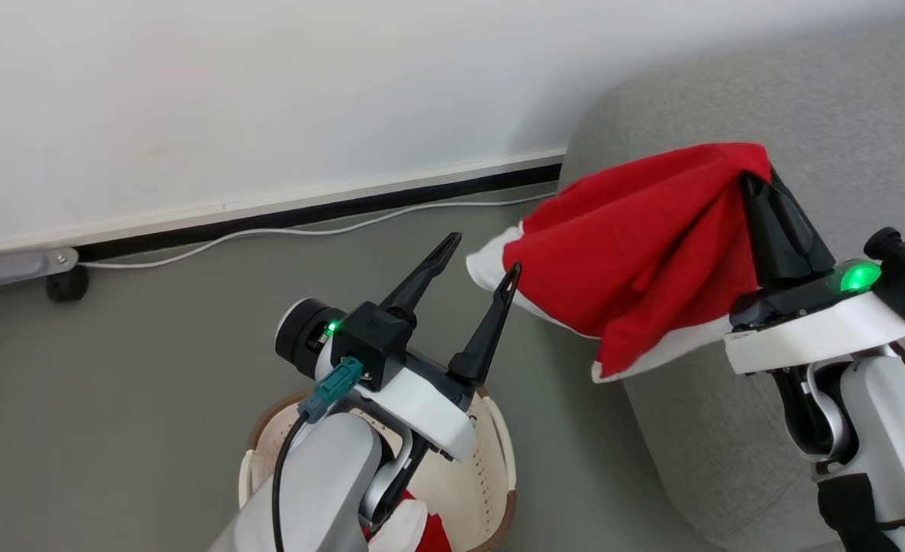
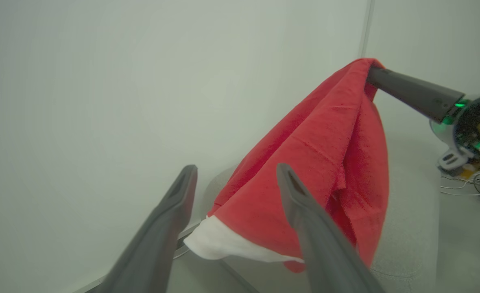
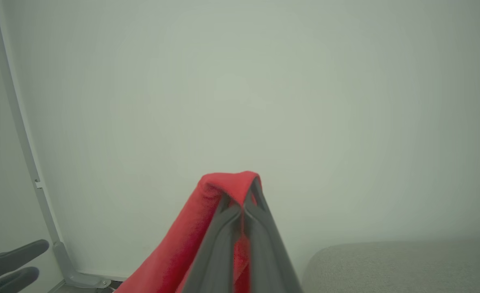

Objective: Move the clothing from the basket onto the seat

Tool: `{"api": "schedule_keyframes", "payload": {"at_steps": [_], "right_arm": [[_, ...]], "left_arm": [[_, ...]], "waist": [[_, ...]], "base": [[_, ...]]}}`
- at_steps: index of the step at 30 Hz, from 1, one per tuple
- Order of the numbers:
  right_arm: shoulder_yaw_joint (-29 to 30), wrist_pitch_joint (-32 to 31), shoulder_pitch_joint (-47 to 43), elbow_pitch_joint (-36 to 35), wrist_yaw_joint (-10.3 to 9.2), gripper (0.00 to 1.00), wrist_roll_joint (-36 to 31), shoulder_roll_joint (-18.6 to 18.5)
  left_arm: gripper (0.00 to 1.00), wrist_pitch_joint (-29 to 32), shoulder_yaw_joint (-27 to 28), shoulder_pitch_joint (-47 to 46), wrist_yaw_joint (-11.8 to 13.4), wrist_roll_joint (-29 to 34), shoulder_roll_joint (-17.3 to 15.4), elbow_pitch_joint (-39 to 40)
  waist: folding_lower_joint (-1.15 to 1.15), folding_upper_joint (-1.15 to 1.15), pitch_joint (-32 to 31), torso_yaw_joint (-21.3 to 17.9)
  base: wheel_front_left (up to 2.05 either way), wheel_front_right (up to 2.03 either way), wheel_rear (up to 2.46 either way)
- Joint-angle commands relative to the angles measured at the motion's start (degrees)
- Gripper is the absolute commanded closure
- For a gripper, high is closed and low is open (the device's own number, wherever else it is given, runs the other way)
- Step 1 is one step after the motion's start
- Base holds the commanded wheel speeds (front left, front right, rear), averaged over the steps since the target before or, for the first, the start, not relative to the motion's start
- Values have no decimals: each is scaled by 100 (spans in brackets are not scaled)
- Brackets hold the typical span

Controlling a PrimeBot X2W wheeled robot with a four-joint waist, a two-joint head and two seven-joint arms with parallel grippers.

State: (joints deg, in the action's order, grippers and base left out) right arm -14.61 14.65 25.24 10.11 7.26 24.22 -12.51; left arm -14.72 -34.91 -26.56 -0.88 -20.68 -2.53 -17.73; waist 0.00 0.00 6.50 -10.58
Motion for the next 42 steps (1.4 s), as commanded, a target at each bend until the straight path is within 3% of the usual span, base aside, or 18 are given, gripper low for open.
{"api": "schedule_keyframes", "payload": {"at_steps": [1,22,33,42], "right_arm": [[-2,35,3,-173,23,100,-42,-37],[411,35,80,-251,23,100,-83,-163],[1116,35,35,-506,23,100,-109,-446],[1427,35,629,-316,23,100,-84,-779]], "left_arm": [[0,-28,201,-71,-40,35,-34,100],[0,-28,114,101,-248,-3,-34,73],[0,-28,-192,-149,-255,-24,-34,101],[0,-28,-426,-447,-182,100,-34,54]], "waist": [[0,0,-37,-234],[0,0,-146,-1891],[0,0,230,-2035],[0,0,821,-2033]], "base": [[0,0,0],[0,0,0],[0,0,0],[0,0,0]]}}
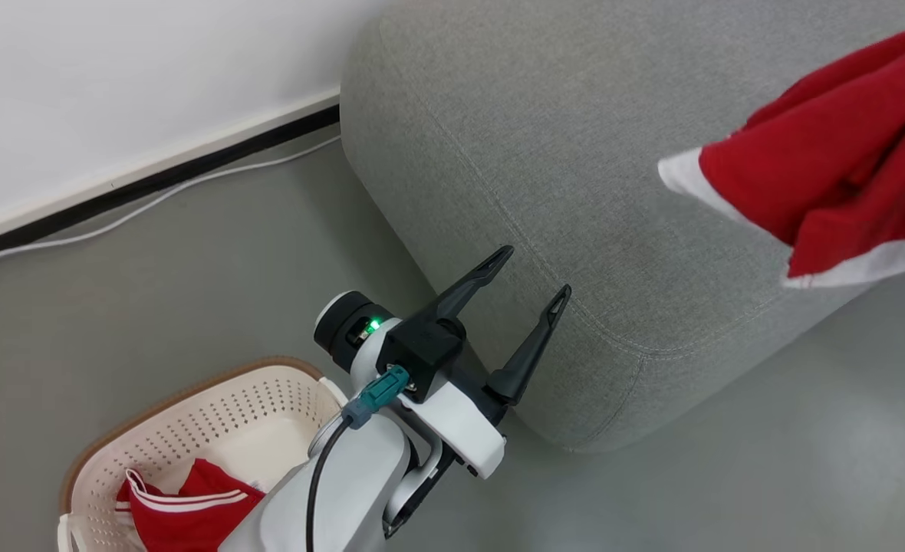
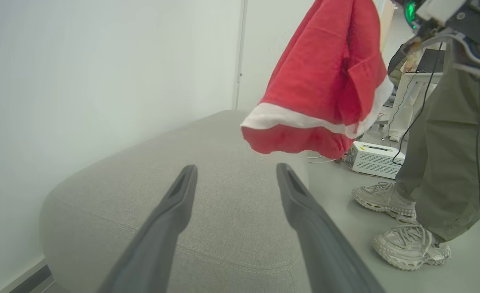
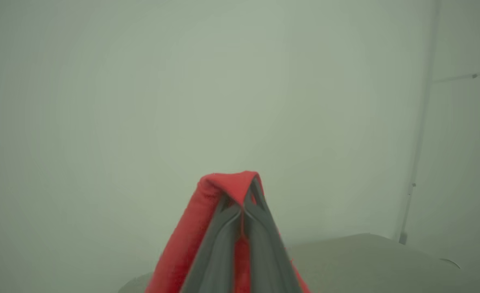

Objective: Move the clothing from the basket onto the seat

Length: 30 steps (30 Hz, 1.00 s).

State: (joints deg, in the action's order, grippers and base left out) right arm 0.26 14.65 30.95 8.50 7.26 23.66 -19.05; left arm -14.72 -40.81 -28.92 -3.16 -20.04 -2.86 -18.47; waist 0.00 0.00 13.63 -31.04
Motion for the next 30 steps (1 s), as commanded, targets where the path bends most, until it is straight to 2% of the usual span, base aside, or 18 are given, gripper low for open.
{"api": "schedule_keyframes", "payload": {"at_steps": [1,8,15,27,30], "right_arm": [[19,35,162,-85,23,100,-12,-183],[484,35,862,315,23,100,-60,-719],[761,35,1523,806,23,100,-167,-1192],[1128,35,2709,2065,23,100,-490,-1865],[1411,35,3057,2553,23,100,-625,-1994]], "left_arm": [[0,-28,123,-261,54,55,-1,126],[0,-28,-224,-771,147,181,-1,87],[0,-28,-517,-1249,341,228,-1,49],[0,-28,-1101,-1787,647,70,-1,149],[0,-28,-1271,-1884,745,26,-1,201]], "waist": [[0,0,204,49],[0,0,916,438],[0,0,1534,782],[0,0,2484,1418],[0,0,2703,1658]], "base": [[0,0,0],[0,0,0],[0,0,0],[0,0,0],[0,0,0]]}}
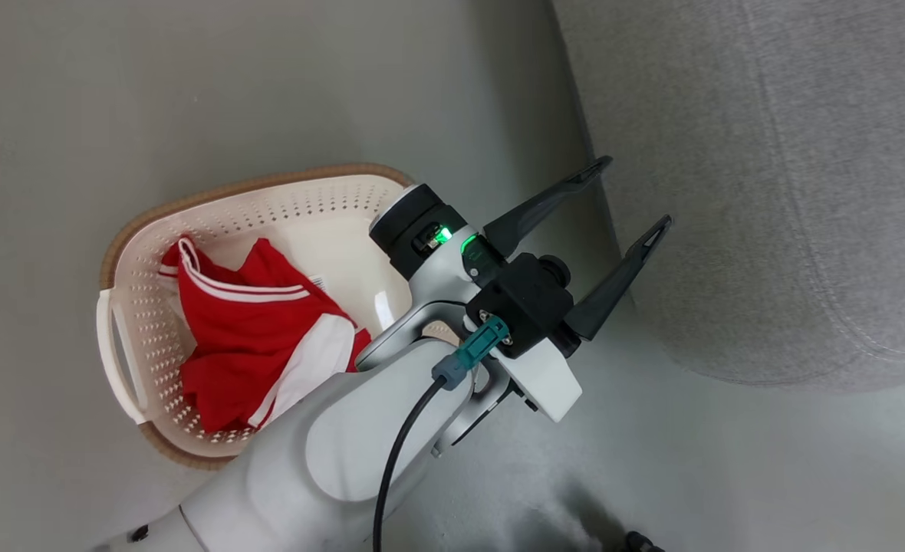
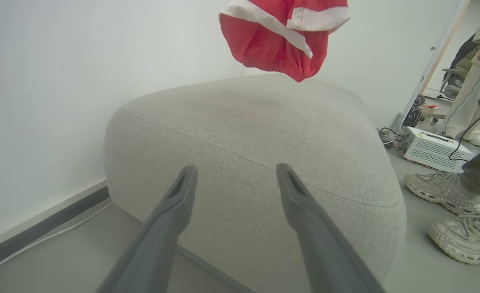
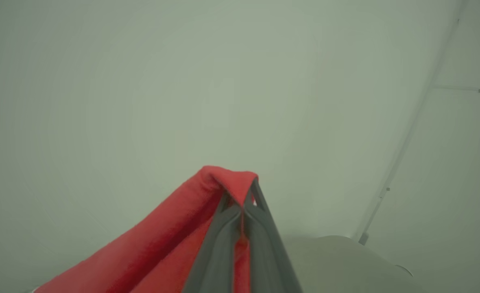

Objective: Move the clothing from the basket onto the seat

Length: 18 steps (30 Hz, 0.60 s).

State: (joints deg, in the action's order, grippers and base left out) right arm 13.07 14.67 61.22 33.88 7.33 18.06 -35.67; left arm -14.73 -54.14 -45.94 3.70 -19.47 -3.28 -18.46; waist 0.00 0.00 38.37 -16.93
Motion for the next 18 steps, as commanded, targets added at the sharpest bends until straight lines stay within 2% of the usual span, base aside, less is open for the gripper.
{"api": "schedule_keyframes", "payload": {"at_steps": [1,7,13,18], "right_arm": [[232,33,115,154,16,100,-120,-378],[883,33,557,974,16,100,-666,-524],[1035,33,689,1511,16,100,-874,-398],[985,33,533,1938,16,100,-672,-146]], "left_arm": [[0,-27,24,-205,86,-42,40,214],[0,-27,-101,-278,239,-105,40,310],[0,-27,-182,-275,332,-144,40,371],[0,-27,-202,-301,374,-162,40,379]], "waist": [[0,0,278,313],[0,0,520,644],[0,0,646,790],[0,0,682,830]], "base": [[0,0,0],[0,0,0],[0,0,0],[0,0,0]]}}
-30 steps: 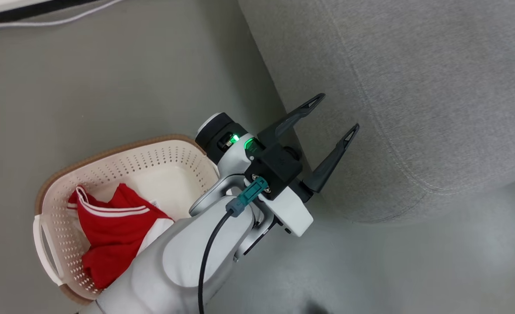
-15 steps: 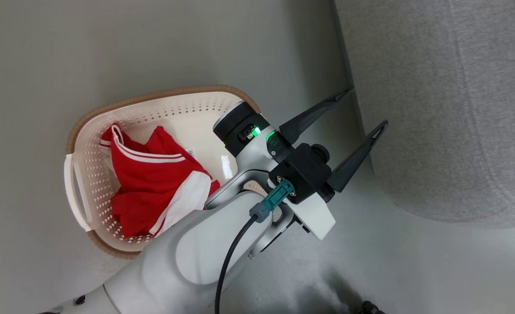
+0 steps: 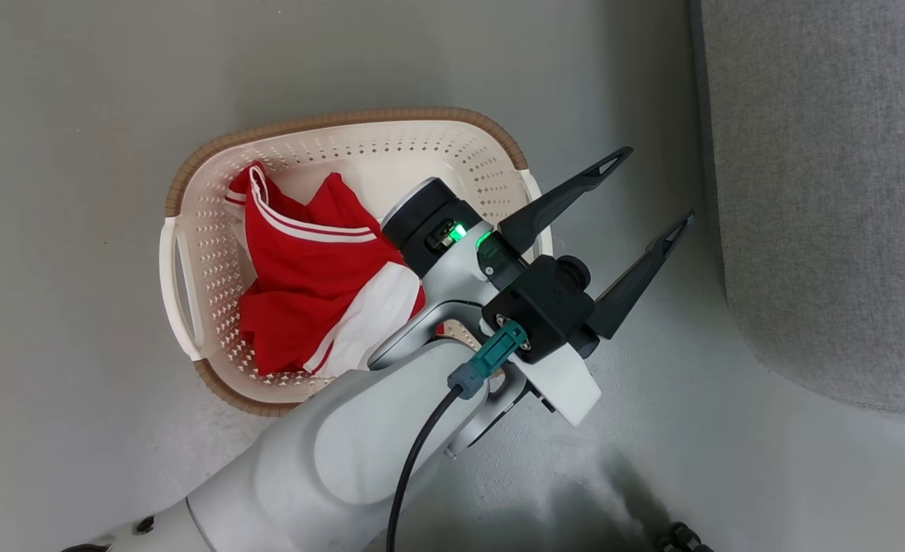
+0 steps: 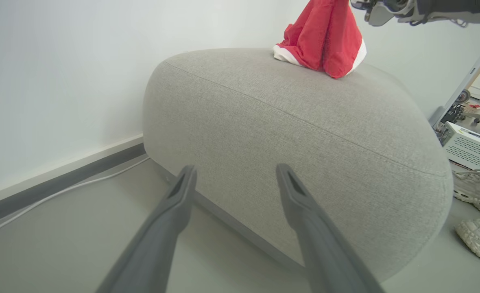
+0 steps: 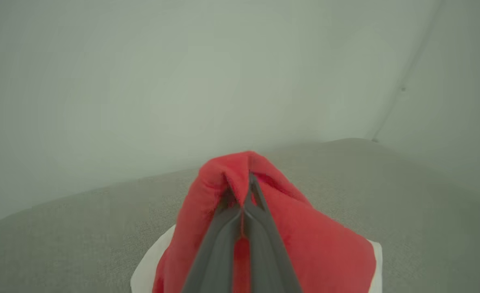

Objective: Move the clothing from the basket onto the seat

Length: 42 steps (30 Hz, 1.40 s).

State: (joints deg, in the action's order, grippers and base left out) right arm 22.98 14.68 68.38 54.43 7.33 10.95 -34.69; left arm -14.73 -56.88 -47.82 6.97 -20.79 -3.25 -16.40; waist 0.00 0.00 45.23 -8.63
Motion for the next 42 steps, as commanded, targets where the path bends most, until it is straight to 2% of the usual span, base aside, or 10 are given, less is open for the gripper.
{"api": "schedule_keyframes", "payload": {"at_steps": [1,9,10,11,12,13,21,29,42], "right_arm": [[-88,32,-274,-69,16,100,85,-191],[-608,32,-1332,-346,16,100,669,131],[-694,32,-1476,-394,16,91,753,170],[-783,32,-1606,-444,16,59,843,195],[-841,32,-1726,-505,16,19,920,196],[-908,32,-1849,-584,16,0,981,201],[-1420,32,-2730,-1160,16,0,1320,364],[-2018,32,-3393,-1770,16,0,1497,527],[-2379,32,-4067,-2620,16,0,1628,905]], "left_arm": [[0,-27,74,-115,50,-36,37,171],[0,-27,156,5,46,-94,37,192],[0,-27,172,25,37,-99,37,194],[0,-27,187,47,28,-105,37,199],[0,-27,203,72,20,-116,37,201],[0,-27,225,98,18,-119,37,210],[0,-27,518,461,-13,-139,37,249],[0,-27,1056,1078,13,-47,37,291],[0,-27,1981,2110,32,193,37,334]], "waist": [[0,0,-14,0],[0,0,-332,-42],[0,0,-386,-44],[0,0,-444,-44],[0,0,-503,-41],[0,0,-565,-38],[0,0,-1117,43],[0,0,-1766,228],[0,0,-2719,633]], "base": [[0,0,0],[0,0,0],[0,0,0],[0,0,0],[0,0,0],[0,0,0],[0,0,0],[0,0,0],[0,0,0]]}}
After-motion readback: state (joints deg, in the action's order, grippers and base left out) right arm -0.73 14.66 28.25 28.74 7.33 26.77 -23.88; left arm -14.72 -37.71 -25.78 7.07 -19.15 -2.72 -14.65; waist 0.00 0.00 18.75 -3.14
